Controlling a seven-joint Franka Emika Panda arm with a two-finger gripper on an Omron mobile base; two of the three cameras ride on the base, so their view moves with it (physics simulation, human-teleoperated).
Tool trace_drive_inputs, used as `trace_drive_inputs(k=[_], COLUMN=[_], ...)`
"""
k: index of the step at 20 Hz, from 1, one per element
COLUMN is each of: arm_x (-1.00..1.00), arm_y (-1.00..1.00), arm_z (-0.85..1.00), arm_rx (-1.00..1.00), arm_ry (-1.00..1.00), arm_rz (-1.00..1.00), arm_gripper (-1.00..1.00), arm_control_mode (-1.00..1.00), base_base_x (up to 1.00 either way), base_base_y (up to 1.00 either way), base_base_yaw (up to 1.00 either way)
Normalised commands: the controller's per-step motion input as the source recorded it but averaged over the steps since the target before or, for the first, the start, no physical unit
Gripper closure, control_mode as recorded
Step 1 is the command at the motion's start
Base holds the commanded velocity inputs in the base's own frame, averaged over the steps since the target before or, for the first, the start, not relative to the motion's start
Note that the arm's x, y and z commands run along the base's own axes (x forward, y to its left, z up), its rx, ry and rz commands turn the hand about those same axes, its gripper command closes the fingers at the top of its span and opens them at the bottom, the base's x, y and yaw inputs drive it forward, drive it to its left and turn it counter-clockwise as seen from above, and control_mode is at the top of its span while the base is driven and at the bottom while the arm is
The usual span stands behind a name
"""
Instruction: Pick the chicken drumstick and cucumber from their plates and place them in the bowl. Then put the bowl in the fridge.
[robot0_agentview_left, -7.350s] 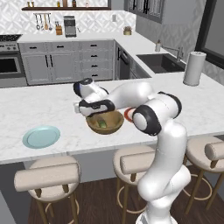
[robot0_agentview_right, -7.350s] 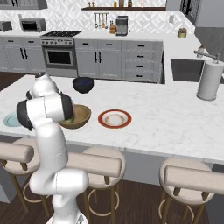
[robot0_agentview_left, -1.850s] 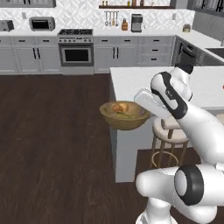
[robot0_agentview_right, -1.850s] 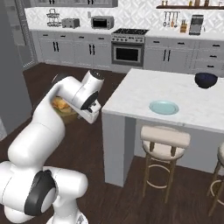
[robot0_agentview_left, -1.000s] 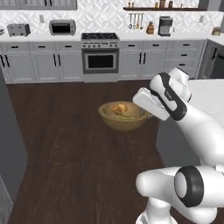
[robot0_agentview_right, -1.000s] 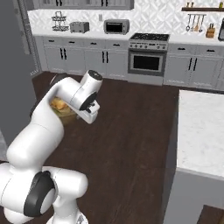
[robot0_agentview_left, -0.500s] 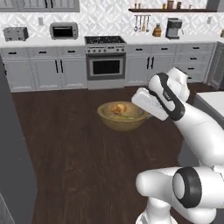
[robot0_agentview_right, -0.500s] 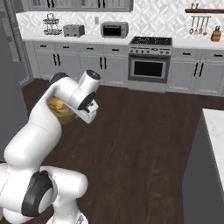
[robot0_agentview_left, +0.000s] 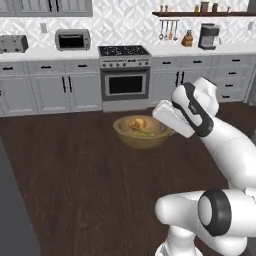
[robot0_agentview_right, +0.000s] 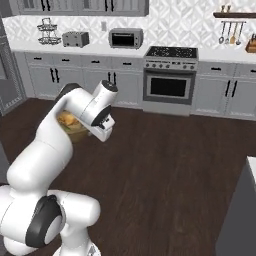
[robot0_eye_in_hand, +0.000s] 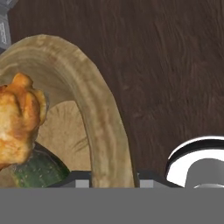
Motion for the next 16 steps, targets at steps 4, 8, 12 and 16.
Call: trace_drive_inputs(k=[4, 8, 12, 16], arm_x=[0.00, 0.00, 0.00, 0.00], arm_y=[0.00, 0.00, 0.00, 0.00], arm_z=[0.00, 0.00, 0.00, 0.00], arm_rx=[0.00, 0.00, 0.00, 0.00], arm_ry=[0.00, 0.00, 0.00, 0.00], arm_rz=[0.00, 0.00, 0.00, 0.00], arm_gripper=[1.00, 1.00, 1.00, 1.00], arm_control_mode=[1.00, 1.00, 1.00, 1.00], base_base_x=[1.00, 1.00, 1.00, 1.00], base_base_y=[0.38, 0.24, 0.14, 0.15], base_base_yaw=[0.17, 0.29, 0.34, 0.33])
